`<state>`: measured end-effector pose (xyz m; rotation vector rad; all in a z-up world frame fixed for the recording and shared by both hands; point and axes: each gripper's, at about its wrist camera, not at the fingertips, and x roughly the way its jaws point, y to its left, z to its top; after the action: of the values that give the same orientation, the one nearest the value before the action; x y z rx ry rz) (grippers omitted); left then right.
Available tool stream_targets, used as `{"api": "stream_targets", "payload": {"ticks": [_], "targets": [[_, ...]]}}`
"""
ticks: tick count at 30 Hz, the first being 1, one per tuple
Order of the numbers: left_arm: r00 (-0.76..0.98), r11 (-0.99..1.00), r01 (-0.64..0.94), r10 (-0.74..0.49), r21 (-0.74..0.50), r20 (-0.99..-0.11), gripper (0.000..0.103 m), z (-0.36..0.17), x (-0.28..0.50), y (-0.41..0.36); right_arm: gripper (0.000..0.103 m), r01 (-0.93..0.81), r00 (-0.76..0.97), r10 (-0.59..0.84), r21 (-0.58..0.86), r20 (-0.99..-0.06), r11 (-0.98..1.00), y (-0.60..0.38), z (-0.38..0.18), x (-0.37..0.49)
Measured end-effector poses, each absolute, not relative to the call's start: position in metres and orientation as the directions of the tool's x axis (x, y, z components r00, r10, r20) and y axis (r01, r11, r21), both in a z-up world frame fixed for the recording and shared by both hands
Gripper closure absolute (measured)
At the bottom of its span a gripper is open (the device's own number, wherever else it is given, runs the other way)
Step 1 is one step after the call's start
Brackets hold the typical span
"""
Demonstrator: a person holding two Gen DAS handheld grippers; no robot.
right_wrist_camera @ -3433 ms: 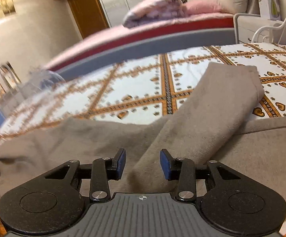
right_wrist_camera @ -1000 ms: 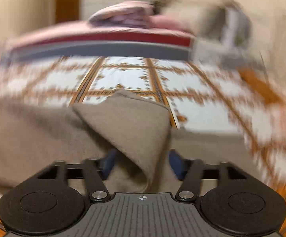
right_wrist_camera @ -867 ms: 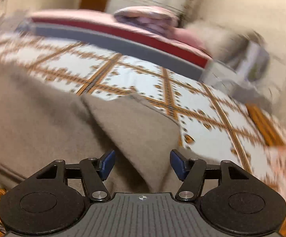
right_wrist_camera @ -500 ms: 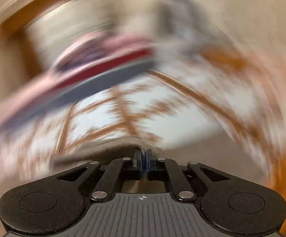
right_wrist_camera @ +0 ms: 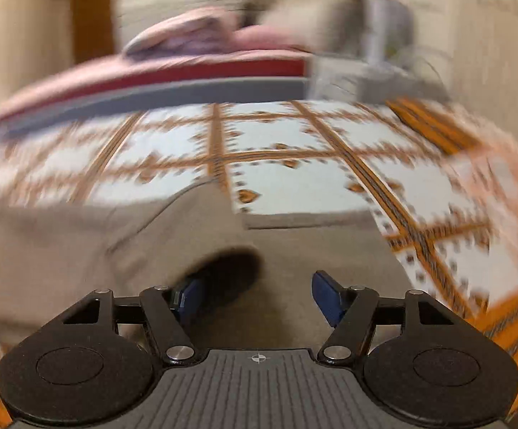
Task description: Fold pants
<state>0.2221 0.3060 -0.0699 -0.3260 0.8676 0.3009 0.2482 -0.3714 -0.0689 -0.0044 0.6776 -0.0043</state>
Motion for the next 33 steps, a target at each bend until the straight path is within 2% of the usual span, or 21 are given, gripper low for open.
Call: {"api": "stream_targets", "payload": {"ticks": [2, 6, 10, 12, 13, 14, 15, 17, 19, 21, 23, 25, 27, 33], "targets": [[0.609, 0.909, -0.388, 0.127, -0.154, -0.783, 0.007, -0.070, 0.222, 0.306, 0.036, -0.064, 0.817, -0.035, -0.151, -0.575, 0.986, -0.352, -0.070, 0.238], [0.608, 0.907, -0.392, 0.130, -0.154, -0.783, 0.007, -0.069, 0.222, 0.305, 0.036, -0.169, 0.849, -0.031, -0.326, -0.528, 0.930, -0.328, -0.082, 0.234], [0.610, 0.909, -0.387, 0.124, -0.157, -0.783, 0.007, -0.069, 0.221, 0.305, 0.036, -0.255, 0.901, 0.004, -0.523, -0.433, 0.814, -0.302, -0.090, 0.226], [0.610, 0.910, -0.385, 0.123, -0.157, -0.783, 0.007, -0.069, 0.220, 0.305, 0.037, -0.298, 0.908, 0.032, -0.587, -0.418, 0.753, -0.292, -0.096, 0.226], [0.610, 0.910, -0.384, 0.122, -0.157, -0.783, 0.007, -0.069, 0.220, 0.305, 0.041, -0.319, 0.903, 0.042, -0.602, -0.427, 0.731, -0.290, -0.099, 0.230], [0.610, 0.910, -0.384, 0.122, -0.157, -0.783, 0.007, -0.069, 0.220, 0.305, 0.080, -0.353, 0.887, 0.063, -0.582, -0.458, 0.733, -0.291, -0.100, 0.237], [0.611, 0.910, -0.382, 0.121, -0.158, -0.782, 0.007, -0.069, 0.220, 0.305, 0.099, -0.363, 0.870, 0.067, -0.541, -0.489, 0.758, -0.294, -0.098, 0.244], [0.612, 0.912, -0.379, 0.120, -0.157, -0.782, 0.007, -0.069, 0.219, 0.304, 0.098, -0.275, 0.865, 0.042, -0.401, -0.501, 0.874, -0.312, -0.082, 0.259], [0.613, 0.913, -0.376, 0.118, -0.157, -0.781, 0.007, -0.069, 0.218, 0.304, 0.098, -0.124, 0.882, 0.062, -0.102, -0.467, 0.987, -0.354, -0.051, 0.265], [0.614, 0.913, -0.374, 0.115, -0.160, -0.781, 0.007, -0.070, 0.218, 0.305, 0.098, 0.075, 0.901, 0.045, 0.257, -0.432, 0.963, -0.415, -0.029, 0.261], [0.614, 0.914, -0.374, 0.115, -0.159, -0.781, 0.006, -0.070, 0.219, 0.305, 0.098, 0.232, 0.884, 0.019, 0.473, -0.468, 0.850, -0.464, -0.035, 0.255], [0.612, 0.914, -0.374, 0.117, -0.156, -0.782, 0.006, -0.070, 0.220, 0.305, 0.098, 0.333, 0.812, 0.044, 0.524, -0.582, 0.784, -0.492, -0.063, 0.262], [0.613, 0.914, -0.375, 0.119, -0.155, -0.781, 0.006, -0.070, 0.220, 0.305, 0.098, 0.379, 0.759, 0.082, 0.540, -0.646, 0.751, -0.504, -0.088, 0.265], [0.610, 0.915, -0.373, 0.119, -0.152, -0.783, 0.006, -0.069, 0.220, 0.305, 0.098, 0.397, 0.755, 0.121, 0.597, -0.645, 0.697, -0.517, -0.102, 0.258]]}}
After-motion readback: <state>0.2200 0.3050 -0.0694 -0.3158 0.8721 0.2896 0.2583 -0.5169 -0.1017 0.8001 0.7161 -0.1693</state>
